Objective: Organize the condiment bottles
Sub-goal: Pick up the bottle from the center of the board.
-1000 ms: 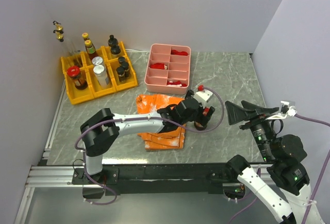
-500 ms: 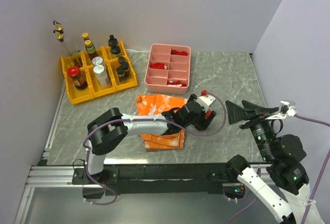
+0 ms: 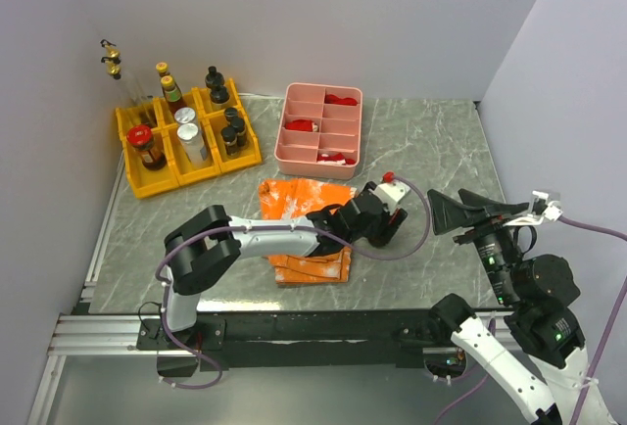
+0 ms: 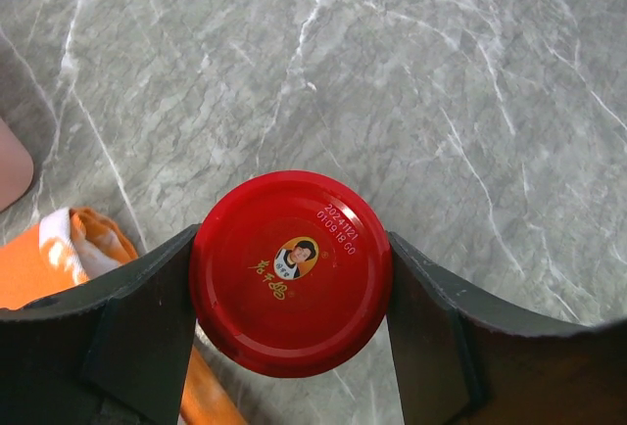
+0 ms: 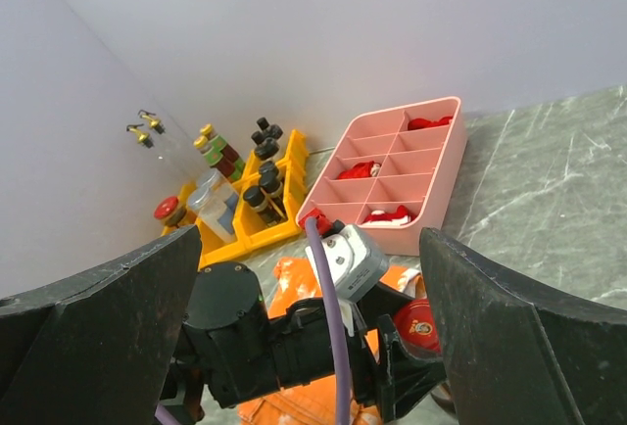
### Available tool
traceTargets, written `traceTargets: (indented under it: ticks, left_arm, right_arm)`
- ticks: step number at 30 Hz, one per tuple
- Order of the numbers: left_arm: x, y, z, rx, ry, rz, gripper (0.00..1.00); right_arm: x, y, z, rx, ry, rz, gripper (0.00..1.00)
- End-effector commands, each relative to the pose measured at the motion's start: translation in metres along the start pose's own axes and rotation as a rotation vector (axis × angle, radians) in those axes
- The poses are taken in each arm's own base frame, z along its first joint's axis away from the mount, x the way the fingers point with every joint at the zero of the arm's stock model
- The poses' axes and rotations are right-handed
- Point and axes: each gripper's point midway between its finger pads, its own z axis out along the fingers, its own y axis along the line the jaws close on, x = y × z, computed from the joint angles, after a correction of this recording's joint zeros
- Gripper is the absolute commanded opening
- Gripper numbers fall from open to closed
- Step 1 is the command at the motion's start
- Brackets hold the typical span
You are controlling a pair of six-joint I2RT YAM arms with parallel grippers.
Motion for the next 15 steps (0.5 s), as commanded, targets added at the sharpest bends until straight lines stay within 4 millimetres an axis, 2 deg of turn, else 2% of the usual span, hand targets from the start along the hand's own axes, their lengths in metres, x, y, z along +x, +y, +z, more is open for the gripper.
traceTargets:
  ticks: [1, 3, 5, 8, 10, 15]
  left_arm:
    - [-0.076, -0.004, -0.032, 0.012, -0.151, -0.087, 0.01]
    - [-0.087, -0.002, -0.040, 0.003, -0.163, -0.096, 0.01]
    - [-0.105, 0.006, -0.053, -0.031, -0.183, -0.105, 0.01]
    - [-0.121, 0.020, -0.069, -0.090, -0.200, -0.105, 0.01]
    - [-0.126, 0.027, -0.076, -0.117, -0.201, -0.117, 0.01]
    - [-0.130, 0.060, -0.099, -0.201, -0.214, -0.184, 0.01]
  right_arm:
    - [0.000, 0.005, 0.006, -0.017, -0.005, -0.001, 1.00]
    - [0.002, 0.005, 0.006, -0.019, 0.005, -0.011, 1.00]
    - [0.007, 0.004, 0.007, -0.017, 0.023, -0.021, 1.00]
    - [0.011, 0.009, 0.008, -0.045, 0.038, -0.023, 1.00]
    - [0.015, 0.010, 0.010, -0.050, 0.054, -0.020, 1.00]
    - [0.027, 0.011, 0.015, -0.052, 0.100, -0.015, 1.00]
